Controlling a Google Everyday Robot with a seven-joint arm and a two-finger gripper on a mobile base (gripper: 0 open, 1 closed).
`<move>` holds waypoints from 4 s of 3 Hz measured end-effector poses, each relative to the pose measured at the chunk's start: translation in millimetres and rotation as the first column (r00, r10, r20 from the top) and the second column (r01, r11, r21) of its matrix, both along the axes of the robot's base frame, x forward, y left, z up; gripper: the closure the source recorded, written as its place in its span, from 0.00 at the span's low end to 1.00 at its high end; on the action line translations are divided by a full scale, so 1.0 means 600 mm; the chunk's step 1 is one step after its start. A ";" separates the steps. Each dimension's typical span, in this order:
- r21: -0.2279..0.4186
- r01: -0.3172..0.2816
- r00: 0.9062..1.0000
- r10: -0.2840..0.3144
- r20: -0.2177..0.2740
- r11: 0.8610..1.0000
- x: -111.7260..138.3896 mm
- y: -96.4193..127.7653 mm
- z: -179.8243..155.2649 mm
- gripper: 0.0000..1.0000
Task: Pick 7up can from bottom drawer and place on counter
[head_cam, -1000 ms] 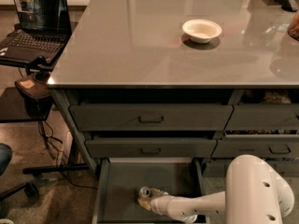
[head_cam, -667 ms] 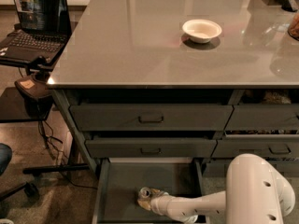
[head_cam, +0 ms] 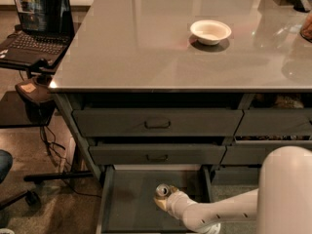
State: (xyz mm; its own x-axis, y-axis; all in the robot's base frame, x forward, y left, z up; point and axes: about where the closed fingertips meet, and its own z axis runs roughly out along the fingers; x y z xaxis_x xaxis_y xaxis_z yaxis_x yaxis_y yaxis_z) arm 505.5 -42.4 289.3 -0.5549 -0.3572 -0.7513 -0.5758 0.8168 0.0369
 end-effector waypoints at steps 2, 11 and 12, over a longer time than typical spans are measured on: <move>-0.056 -0.019 1.000 0.018 -0.013 0.998 -0.110 0.028 0.198 1.00; -0.022 0.120 0.955 -0.122 -0.271 0.992 -0.181 -0.046 0.550 1.00; -0.012 0.125 0.968 -0.125 -0.218 0.992 -0.136 -0.062 0.585 1.00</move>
Offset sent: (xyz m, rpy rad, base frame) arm -0.0441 -0.0765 0.4680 -0.3564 -0.2477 -0.0288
